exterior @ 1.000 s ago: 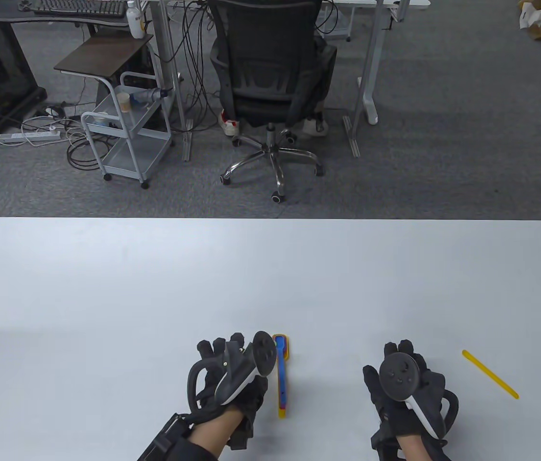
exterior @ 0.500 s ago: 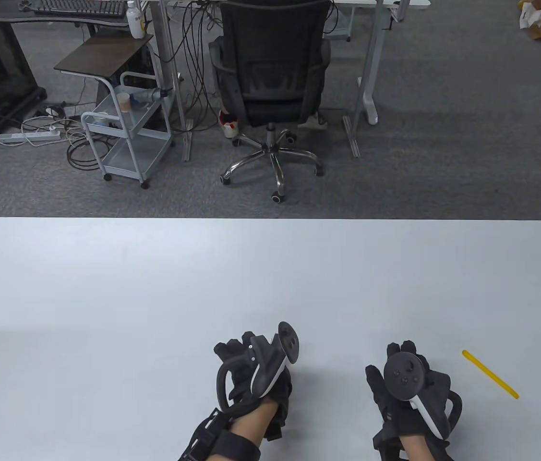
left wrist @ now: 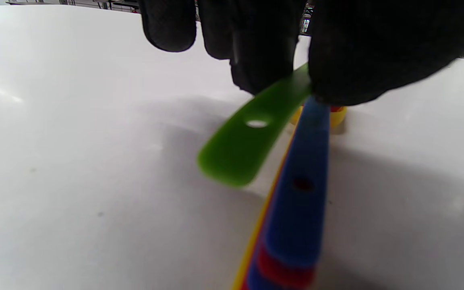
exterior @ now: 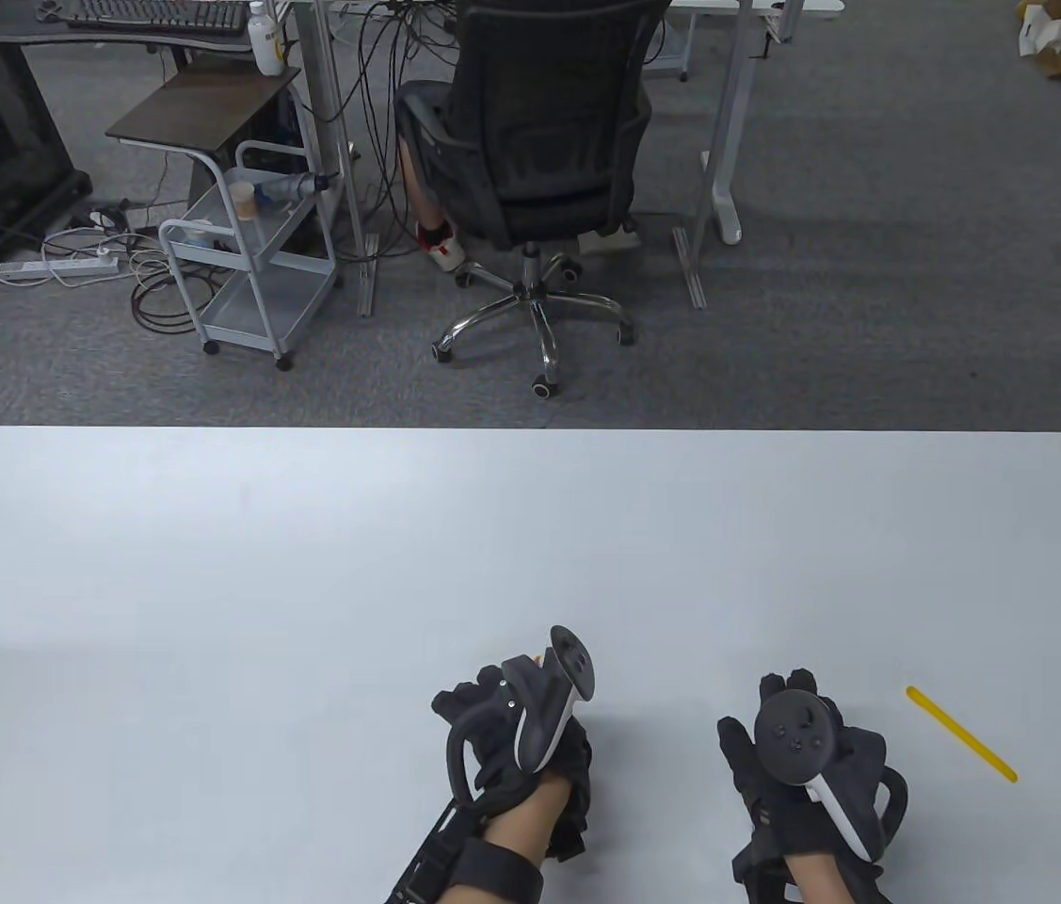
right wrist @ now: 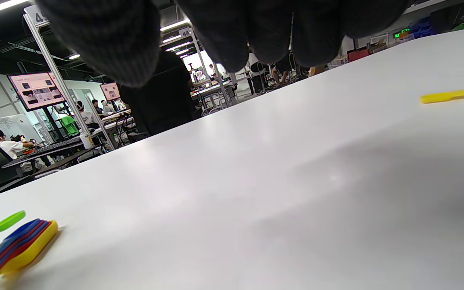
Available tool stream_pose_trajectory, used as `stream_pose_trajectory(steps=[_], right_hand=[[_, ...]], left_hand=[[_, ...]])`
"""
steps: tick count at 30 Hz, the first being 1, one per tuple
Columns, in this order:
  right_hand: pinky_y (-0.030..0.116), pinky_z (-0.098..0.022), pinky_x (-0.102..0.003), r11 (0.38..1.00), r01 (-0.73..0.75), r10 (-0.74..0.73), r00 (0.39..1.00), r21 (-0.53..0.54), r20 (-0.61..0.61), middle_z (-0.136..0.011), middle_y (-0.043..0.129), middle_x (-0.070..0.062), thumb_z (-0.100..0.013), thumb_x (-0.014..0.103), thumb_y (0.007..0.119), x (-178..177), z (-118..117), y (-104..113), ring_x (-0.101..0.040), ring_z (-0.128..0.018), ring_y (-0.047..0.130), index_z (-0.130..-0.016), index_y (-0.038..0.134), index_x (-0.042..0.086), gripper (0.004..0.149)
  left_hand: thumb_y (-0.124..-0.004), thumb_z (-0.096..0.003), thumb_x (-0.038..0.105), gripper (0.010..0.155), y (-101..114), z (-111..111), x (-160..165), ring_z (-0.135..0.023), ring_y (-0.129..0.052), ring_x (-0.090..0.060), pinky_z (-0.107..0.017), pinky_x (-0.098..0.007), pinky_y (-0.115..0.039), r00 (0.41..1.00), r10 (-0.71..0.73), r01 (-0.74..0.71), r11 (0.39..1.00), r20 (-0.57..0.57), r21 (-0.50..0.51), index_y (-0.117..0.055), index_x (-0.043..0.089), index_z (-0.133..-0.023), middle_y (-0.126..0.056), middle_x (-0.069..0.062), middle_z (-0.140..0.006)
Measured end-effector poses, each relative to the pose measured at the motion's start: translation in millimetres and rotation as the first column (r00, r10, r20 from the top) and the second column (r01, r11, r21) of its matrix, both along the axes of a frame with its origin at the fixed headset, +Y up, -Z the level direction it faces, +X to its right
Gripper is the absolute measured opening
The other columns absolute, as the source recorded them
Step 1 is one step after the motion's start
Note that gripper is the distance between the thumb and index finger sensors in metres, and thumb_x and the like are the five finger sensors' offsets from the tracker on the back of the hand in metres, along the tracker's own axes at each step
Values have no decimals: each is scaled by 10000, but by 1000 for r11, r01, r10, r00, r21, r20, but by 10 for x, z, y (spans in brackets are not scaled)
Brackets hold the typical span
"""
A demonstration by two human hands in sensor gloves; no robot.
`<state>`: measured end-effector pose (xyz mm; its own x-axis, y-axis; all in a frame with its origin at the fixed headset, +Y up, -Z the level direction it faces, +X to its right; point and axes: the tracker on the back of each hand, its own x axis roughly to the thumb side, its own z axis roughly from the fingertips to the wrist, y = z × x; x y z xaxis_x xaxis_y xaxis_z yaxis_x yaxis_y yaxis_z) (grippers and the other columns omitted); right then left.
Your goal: Nest measuring spoons
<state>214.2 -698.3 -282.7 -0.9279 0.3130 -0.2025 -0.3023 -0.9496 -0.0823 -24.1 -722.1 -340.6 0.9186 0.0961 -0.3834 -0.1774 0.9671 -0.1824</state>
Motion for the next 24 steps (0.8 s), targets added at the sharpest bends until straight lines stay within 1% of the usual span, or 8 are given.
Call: stream_pose_trajectory(steps=[11, 24], right_hand=[[561, -673, -691, 1000, -2, 2, 1000, -5, -1, -1192, 564, -300, -517, 479, 742, -9, 1, 6, -604, -982, 652, -1075, 661, 57, 704], [563, -672, -691, 1000, -3, 3, 1000, -3, -4, -1190, 566, -303, -517, 479, 741, -16, 1, 8, -606, -980, 653, -1074, 664, 58, 702]], left_hand=[[-997, -359, 466, 495, -50, -35, -9, -1046, -754, -512, -782, -677, -470, 999, 18, -19, 999, -27, -38, -1000, 71, -658, -741, -129, -1117], [-991, -362, 469, 494, -18, -46, -1, -1041, -760, -514, -782, -675, -475, 999, 28, -29, 999, -38, -38, -1000, 71, -655, -746, -134, -1113]])
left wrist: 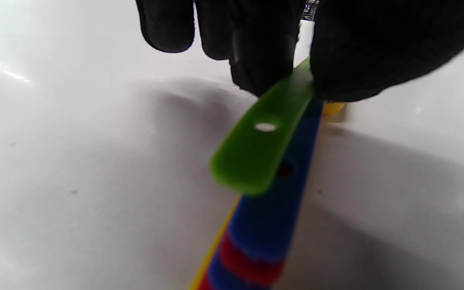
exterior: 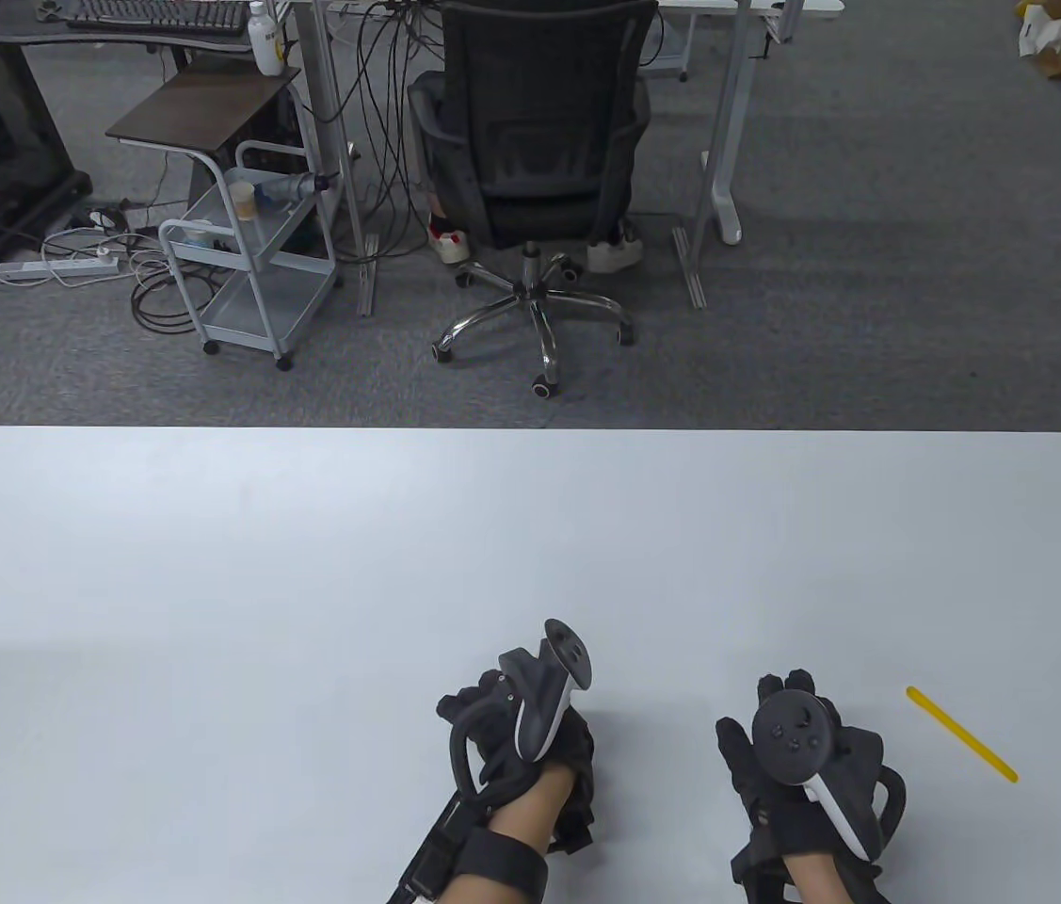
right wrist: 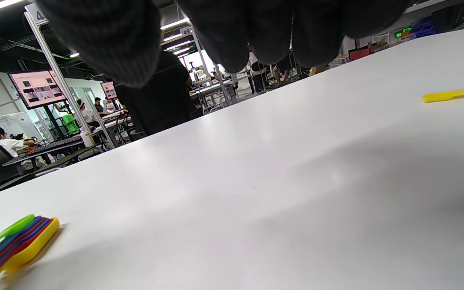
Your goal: Nest measuring spoons
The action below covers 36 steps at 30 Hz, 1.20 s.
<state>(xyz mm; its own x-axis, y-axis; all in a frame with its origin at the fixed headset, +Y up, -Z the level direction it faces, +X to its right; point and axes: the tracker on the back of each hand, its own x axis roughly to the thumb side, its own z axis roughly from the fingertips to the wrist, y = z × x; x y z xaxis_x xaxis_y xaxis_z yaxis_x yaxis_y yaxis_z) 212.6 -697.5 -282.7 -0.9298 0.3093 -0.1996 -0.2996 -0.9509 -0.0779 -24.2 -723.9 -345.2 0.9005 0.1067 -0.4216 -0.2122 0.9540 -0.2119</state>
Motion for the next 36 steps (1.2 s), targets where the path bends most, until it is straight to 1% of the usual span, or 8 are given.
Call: stream_pose_trajectory(steps=[20, 24, 28, 30, 36], right_hand=[[562, -670, -692, 1000, -6, 6, 1000, -4, -4, -1191, 565, -303, -518, 477, 743, -11, 0, -3, -606, -980, 651, -1073, 665, 57, 701], [561, -672, -692, 1000, -6, 6, 1000, -6, -2, -1191, 566, -303, -518, 478, 744, -10, 2, -3, -606, -981, 651, -1075, 663, 56, 703], [561, -672, -691, 1000, -5, 5, 1000, -5, 0, -1191, 565, -303, -517, 478, 744, -9, 2, -2, -607, -980, 651, -1076, 662, 58, 703], [560, -671, -692, 1000, -4, 4, 1000, -5, 1, -1192, 565, -302, -517, 479, 744, -7, 3, 0, -604, -983, 650, -1078, 658, 61, 705], [560, -672, -691, 1000, -3, 3, 1000, -6, 3, -1192, 563, -301, -518, 478, 744, -6, 5, 2, -605, -983, 649, -1079, 656, 64, 703]], left_hand=[[-977, -375, 486, 490, 14, -5, 19, -1038, -759, -521, -780, -678, -477, 1000, -6, 6, 1000, -3, -30, -997, 88, -659, -739, -151, -1115], [-968, -375, 520, 529, 24, -7, 20, -1043, -750, -526, -782, -680, -469, 1000, -8, 8, 1000, 6, -25, -995, 90, -681, -727, -155, -1122], [-956, -352, 594, 673, 48, -11, -1, -1048, -734, -539, -782, -686, -460, 1000, 2, -2, 1000, 7, -21, -963, 71, -775, -699, -161, -1138], [-943, -345, 623, 740, 75, -5, -12, -1056, -721, -540, -783, -687, -454, 1000, -3, 3, 1000, 15, -21, -924, 78, -845, -679, -162, -1148], [-890, -336, 697, 854, 150, 18, -45, -1082, -653, -563, -782, -698, -421, 998, -29, 29, 1000, 63, 5, -818, 143, -982, -602, -156, -1189]])
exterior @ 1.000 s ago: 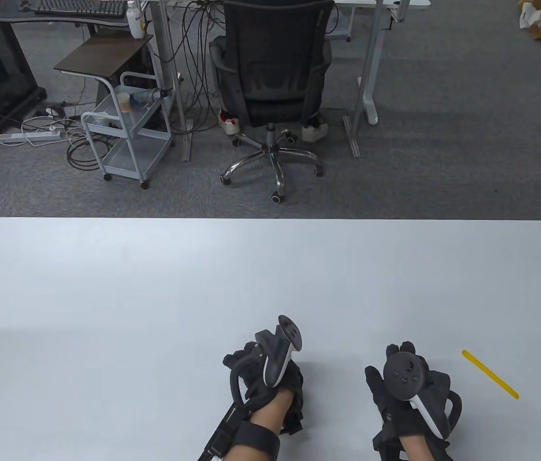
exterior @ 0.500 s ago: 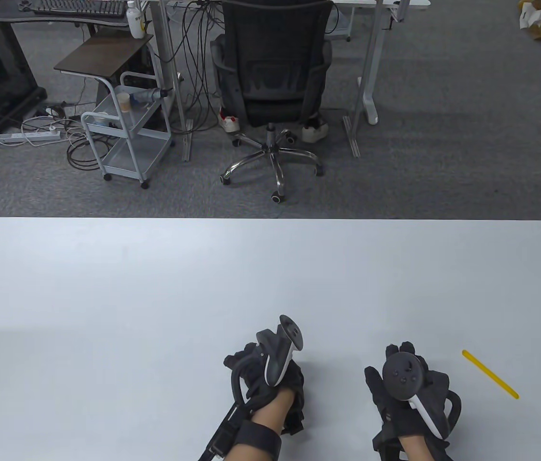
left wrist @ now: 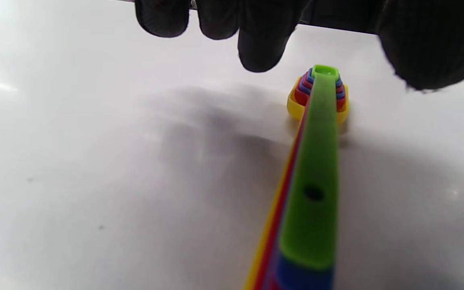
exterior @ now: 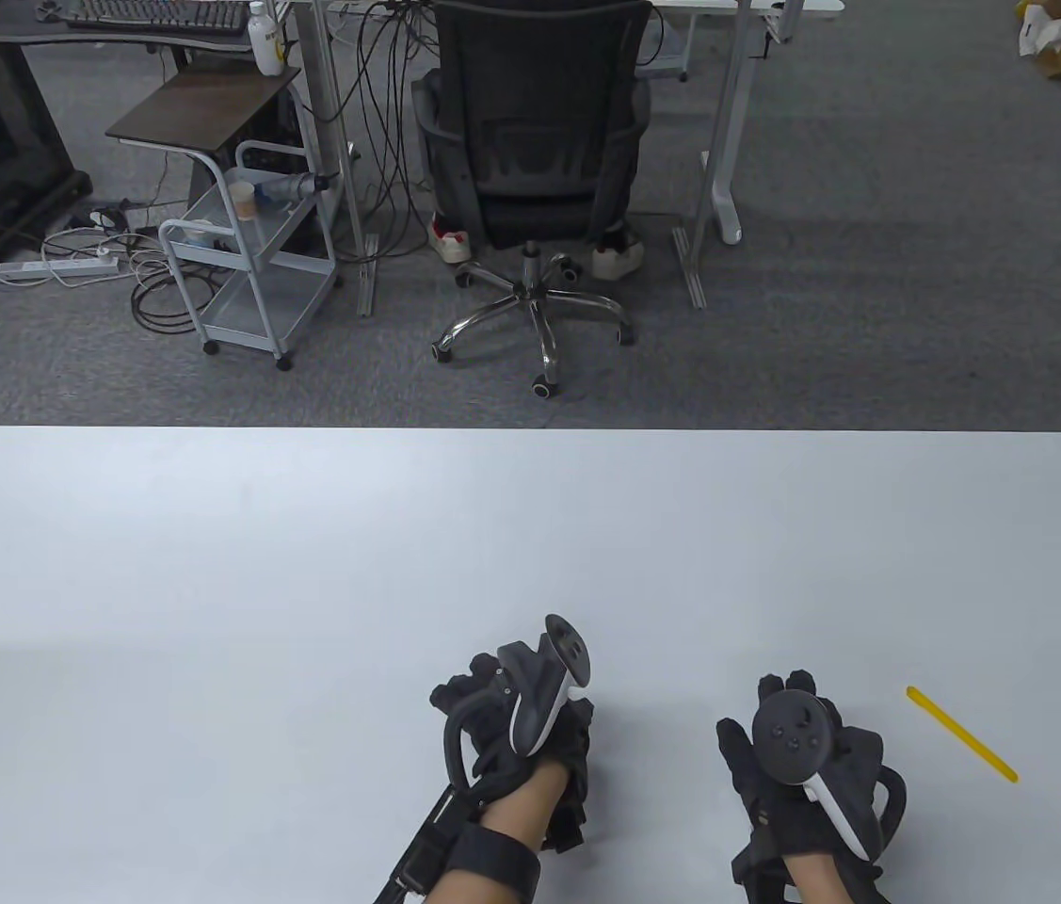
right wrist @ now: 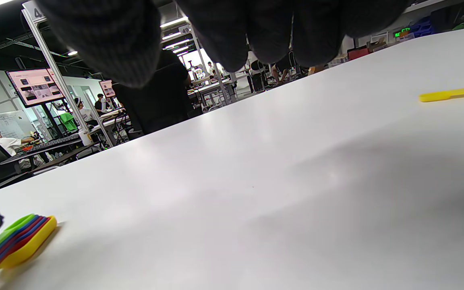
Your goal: Nest measuring spoons
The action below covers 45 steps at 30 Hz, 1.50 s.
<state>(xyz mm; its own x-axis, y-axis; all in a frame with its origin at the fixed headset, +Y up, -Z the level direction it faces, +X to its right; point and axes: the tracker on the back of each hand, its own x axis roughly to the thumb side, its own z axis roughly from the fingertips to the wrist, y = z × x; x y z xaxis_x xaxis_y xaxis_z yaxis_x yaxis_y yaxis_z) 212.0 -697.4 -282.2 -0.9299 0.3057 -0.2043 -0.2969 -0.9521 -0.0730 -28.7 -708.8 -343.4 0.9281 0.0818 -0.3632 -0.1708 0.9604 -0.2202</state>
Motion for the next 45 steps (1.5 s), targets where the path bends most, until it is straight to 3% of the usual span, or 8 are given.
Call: stream_pose_trajectory(steps=[9, 25, 31, 45], right_hand=[[557, -674, -692, 1000, 0, 0, 1000, -3, 3, -1193, 560, -303, -516, 478, 747, 7, 1, 2, -607, -982, 647, -1081, 652, 62, 708], [554, -675, -693, 1000, -5, 5, 1000, -12, 7, -1196, 553, -302, -517, 479, 746, 6, -5, 3, -605, -986, 643, -1087, 644, 68, 710], [552, -677, -693, 1000, -8, 8, 1000, -14, 6, -1197, 552, -302, -517, 479, 746, 0, -13, 7, -606, -988, 640, -1088, 643, 68, 711], [553, -678, -689, 1000, 4, -4, 1000, -2, -3, -1195, 555, -302, -517, 477, 745, 0, -5, 5, -603, -989, 640, -1087, 644, 73, 706]], left_hand=[[-835, -350, 723, 899, 111, 37, -176, -1102, -614, -564, -782, -708, -390, 997, -65, 62, 996, 50, 63, -722, 186, -1062, -581, -138, -1204], [-764, -378, 728, 902, 174, 117, -788, -1138, -556, -550, -768, -740, -321, 983, -153, 139, 982, 104, 130, -628, 232, -1119, -537, -111, -1231], [-717, -393, 727, 886, 149, 207, -1034, -1147, -522, -562, -754, -763, -276, 975, -170, 148, 977, 142, 153, -602, 255, -1134, -507, -108, -1245], [-743, -398, 722, 874, -54, 419, -1387, -1165, -514, -537, -751, -770, -263, 952, -211, 161, 962, 223, 223, -607, 268, -1132, -516, -105, -1249]])
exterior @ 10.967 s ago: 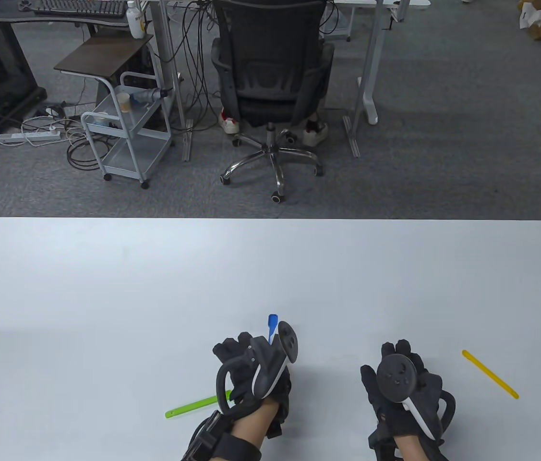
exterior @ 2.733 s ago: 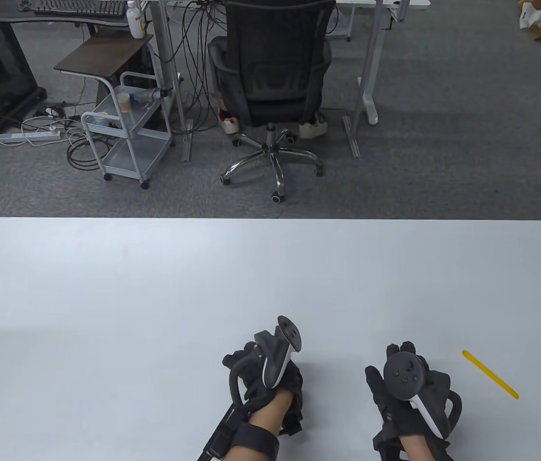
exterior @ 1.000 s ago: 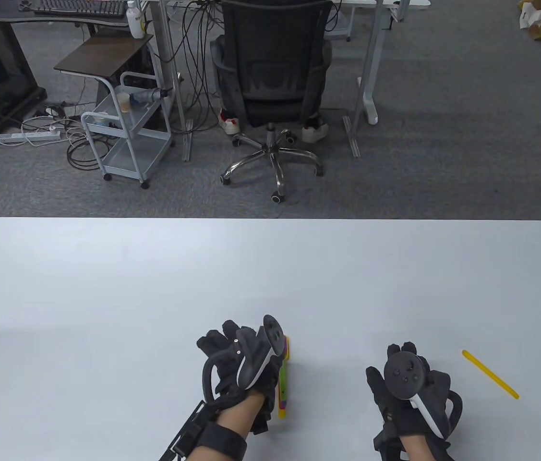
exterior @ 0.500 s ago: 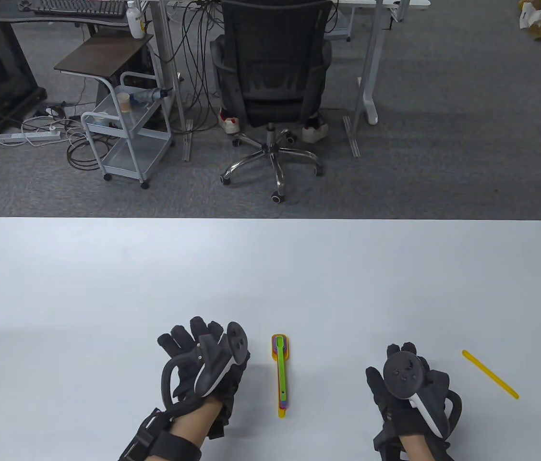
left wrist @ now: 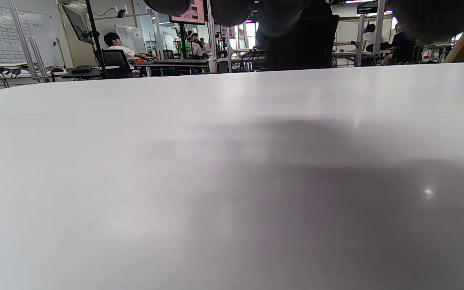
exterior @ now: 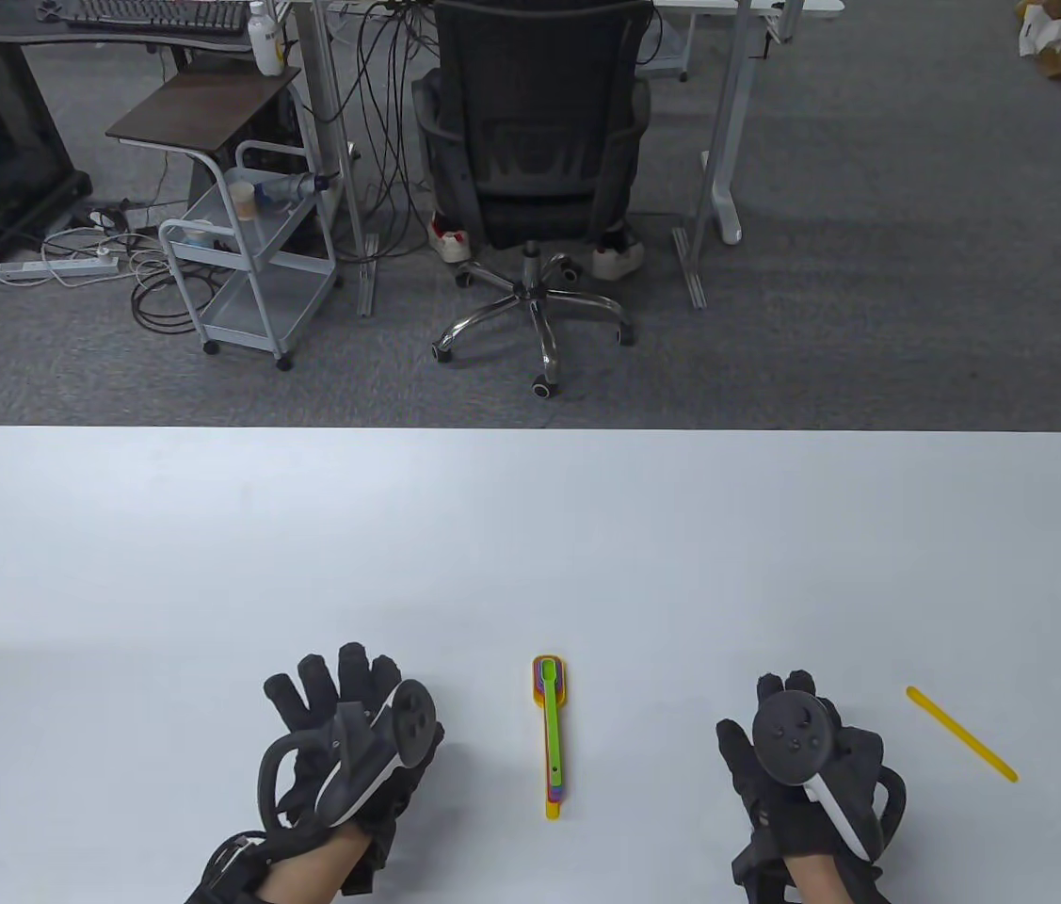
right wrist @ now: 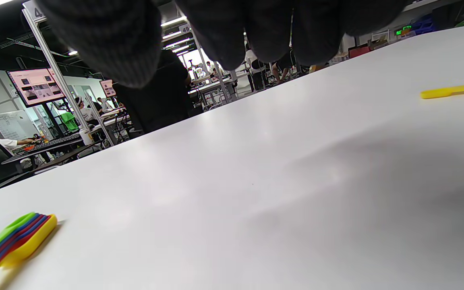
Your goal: Nest measuring spoons
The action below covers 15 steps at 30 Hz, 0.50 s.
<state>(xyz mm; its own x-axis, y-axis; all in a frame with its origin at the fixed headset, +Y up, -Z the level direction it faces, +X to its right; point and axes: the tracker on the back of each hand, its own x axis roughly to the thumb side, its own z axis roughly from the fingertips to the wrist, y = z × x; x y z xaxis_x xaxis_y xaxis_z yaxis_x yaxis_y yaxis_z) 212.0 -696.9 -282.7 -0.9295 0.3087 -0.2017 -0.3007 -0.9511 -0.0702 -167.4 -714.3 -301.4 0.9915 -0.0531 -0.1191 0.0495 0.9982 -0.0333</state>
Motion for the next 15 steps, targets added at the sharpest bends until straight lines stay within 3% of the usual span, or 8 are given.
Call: stream_pose_trajectory(steps=[9, 15], right_hand=[[547, -683, -683, 1000, 15, -15, 1000, -8, -20, -1194, 554, -300, -518, 476, 744, 0, 1, -9, -598, -997, 637, -1087, 645, 78, 702], [545, -685, -681, 1000, 6, -5, 999, 11, -48, -1196, 552, -296, -518, 475, 743, -33, 29, 8, -597, -1001, 632, -1089, 642, 84, 700]], left_hand=[[-730, -406, 729, 878, 1, 33, -51, -1176, -491, -533, -748, -778, -238, 999, 40, -40, 999, 23, -19, -591, 274, -1144, -492, -61, -1264], [-728, -406, 730, 879, 26, 86, -51, -1178, -486, -531, -750, -776, -241, 999, 32, -33, 999, 35, 31, -583, 277, -1145, -486, -62, -1266]])
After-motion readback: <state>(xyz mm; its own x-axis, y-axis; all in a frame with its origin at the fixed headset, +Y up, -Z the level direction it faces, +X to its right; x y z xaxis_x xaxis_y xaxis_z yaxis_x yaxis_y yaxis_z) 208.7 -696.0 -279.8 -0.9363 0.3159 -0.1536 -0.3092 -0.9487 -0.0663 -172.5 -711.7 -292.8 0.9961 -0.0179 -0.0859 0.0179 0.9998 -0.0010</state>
